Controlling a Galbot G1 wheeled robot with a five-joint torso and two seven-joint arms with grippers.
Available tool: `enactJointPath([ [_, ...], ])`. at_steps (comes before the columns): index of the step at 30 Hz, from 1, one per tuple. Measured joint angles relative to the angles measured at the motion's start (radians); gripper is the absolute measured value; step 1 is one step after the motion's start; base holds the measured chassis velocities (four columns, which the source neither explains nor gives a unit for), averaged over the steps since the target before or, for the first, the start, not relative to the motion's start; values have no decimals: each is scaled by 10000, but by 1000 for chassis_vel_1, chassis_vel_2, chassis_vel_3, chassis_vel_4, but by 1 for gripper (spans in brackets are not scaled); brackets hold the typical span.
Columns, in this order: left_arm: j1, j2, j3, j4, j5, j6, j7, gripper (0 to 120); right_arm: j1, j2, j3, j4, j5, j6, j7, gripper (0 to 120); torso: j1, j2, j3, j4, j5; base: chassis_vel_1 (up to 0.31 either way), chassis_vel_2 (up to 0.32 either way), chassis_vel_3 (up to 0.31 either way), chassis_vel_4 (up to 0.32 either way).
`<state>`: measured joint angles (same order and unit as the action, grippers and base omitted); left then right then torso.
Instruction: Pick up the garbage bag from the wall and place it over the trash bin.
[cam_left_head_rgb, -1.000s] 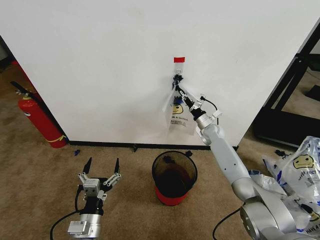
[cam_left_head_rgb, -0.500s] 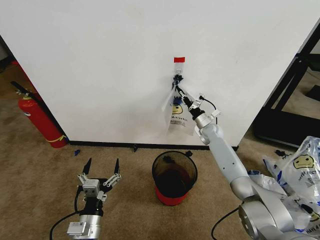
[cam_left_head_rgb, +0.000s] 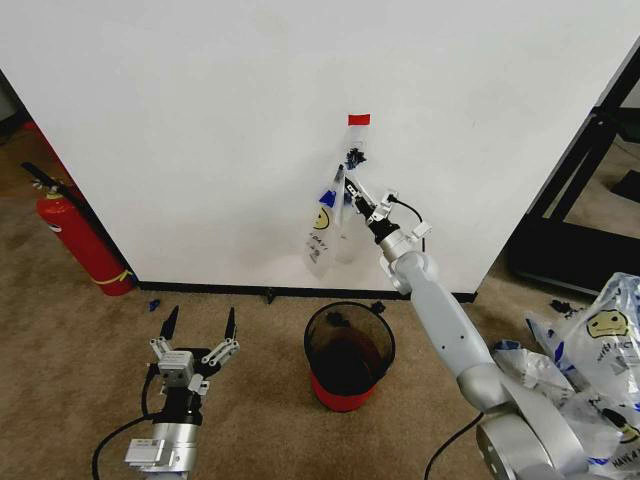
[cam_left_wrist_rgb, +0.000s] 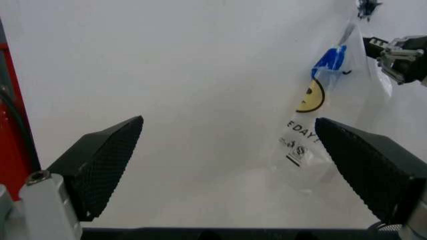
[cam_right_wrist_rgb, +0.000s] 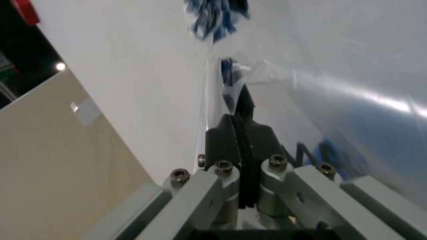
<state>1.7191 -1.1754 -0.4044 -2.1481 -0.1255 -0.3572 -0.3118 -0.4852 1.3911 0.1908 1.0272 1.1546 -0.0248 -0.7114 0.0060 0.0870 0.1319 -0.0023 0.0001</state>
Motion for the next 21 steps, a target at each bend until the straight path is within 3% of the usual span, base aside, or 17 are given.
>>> enactJointPath([
  [21, -269, 184, 362, 248, -80, -27, -1, 100, -2578, -1589, 142, 3418, -1, 68, 464, 0, 0, 0, 0, 2, 0, 0, 0, 0, 0],
])
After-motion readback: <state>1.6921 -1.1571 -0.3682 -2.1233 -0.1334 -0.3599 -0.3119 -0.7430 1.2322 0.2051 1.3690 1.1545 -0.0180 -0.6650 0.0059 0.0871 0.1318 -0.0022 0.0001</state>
